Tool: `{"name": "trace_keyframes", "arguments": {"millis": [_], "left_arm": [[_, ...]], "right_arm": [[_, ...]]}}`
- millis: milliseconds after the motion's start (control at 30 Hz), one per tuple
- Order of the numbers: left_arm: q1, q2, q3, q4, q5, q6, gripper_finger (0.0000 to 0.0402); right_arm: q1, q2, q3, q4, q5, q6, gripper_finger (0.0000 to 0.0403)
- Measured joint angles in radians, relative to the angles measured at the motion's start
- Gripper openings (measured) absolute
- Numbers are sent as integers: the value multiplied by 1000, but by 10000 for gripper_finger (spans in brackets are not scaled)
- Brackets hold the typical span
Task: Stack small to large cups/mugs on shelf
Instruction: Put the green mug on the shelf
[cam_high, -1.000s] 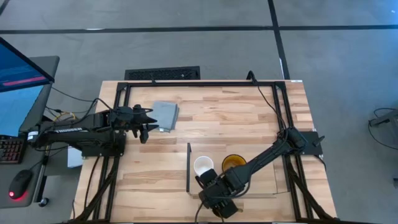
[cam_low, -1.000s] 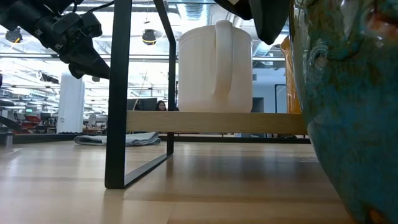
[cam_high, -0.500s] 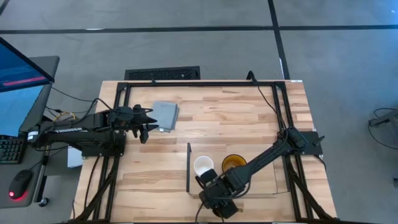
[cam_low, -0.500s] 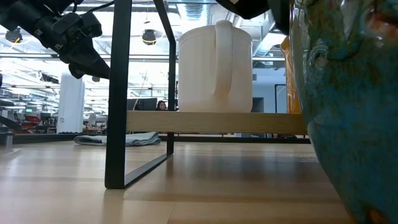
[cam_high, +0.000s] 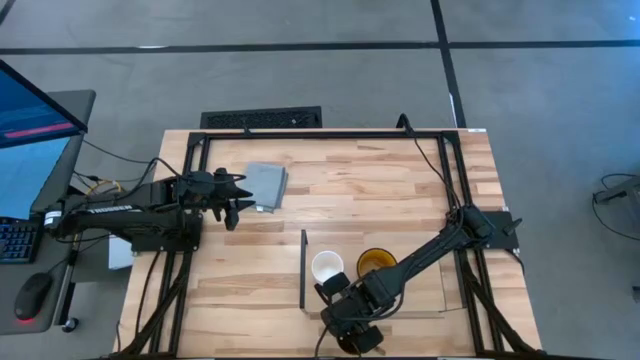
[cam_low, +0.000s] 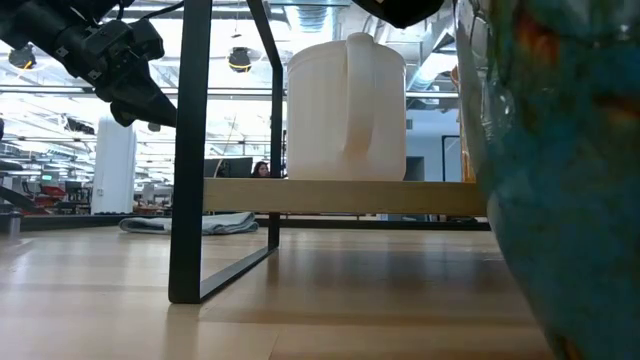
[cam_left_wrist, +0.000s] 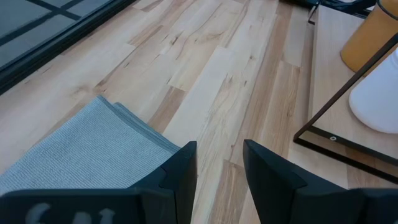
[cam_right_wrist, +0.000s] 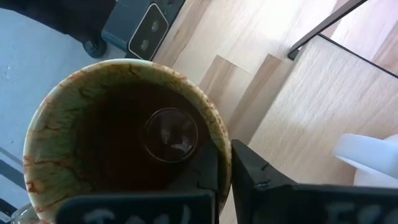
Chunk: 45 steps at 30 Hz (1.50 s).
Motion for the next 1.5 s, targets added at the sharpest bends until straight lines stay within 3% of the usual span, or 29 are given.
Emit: {"name": "trace_keyframes", "arguments": {"millis": [333,633,1200,1500], "left_arm": [[0,0,0,0,0,0,121],[0,0,0,0,0,-15,121],[0,0,0,-7,5,-70,121],[0,0,0,-33,1,-93,121]], "right_arm": [[0,-2,3,-28,-4,10,29],[0,-2,90,-154,12,12,29],[5,-2,194,-238,9,-3,29],[13,-4,237,-256,58,2,29]]}}
